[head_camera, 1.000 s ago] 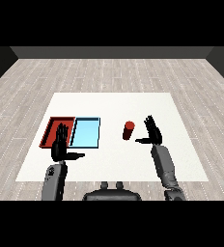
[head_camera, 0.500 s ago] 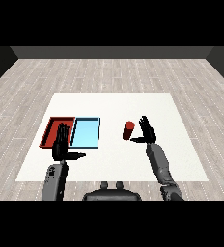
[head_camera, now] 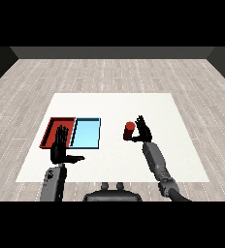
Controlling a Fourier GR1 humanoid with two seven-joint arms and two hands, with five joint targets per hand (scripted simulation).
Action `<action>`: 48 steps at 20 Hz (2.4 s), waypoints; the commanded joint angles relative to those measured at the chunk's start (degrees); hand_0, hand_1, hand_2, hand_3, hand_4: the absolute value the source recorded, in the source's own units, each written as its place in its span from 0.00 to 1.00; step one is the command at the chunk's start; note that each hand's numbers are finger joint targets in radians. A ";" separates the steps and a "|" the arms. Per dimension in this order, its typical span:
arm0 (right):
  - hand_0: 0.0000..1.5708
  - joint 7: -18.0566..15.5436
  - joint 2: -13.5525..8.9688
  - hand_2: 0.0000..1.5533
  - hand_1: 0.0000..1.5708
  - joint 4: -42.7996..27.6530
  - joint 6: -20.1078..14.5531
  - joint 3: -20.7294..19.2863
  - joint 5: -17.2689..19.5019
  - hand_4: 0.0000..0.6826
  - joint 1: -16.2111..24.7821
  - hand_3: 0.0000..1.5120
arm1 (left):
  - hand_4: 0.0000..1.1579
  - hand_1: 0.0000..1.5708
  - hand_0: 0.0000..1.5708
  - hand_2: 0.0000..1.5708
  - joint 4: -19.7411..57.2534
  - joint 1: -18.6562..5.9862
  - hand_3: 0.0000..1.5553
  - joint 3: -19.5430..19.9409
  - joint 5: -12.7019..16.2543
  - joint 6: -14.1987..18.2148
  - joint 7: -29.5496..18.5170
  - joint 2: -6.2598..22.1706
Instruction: Pick the red can and put it in the red box
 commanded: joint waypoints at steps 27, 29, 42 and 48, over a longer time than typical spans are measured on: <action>0.00 -5.66 0.91 0.00 0.00 16.14 -0.60 -0.61 1.04 0.00 -7.32 0.00 | 0.00 0.00 0.00 0.00 1.11 -3.43 0.00 0.12 0.01 0.57 1.11 -0.23; 0.00 -2.01 2.33 0.00 0.00 13.81 -4.90 -0.01 0.01 0.00 -9.60 0.00 | 0.00 0.00 0.00 0.00 0.44 -2.25 0.00 0.76 1.10 -0.73 1.25 0.54; 0.00 -4.78 1.49 0.00 0.00 22.56 -5.50 0.63 -0.03 0.00 -14.61 0.00 | 0.00 0.00 0.00 0.00 -2.33 -0.71 0.00 1.34 2.53 -1.21 2.46 1.13; 0.00 -3.06 0.58 0.00 0.00 26.03 -5.99 -0.39 -1.26 0.00 -17.73 0.00 | 0.00 0.00 0.00 0.00 2.76 -2.06 0.00 -1.18 -1.71 1.78 -2.04 -2.14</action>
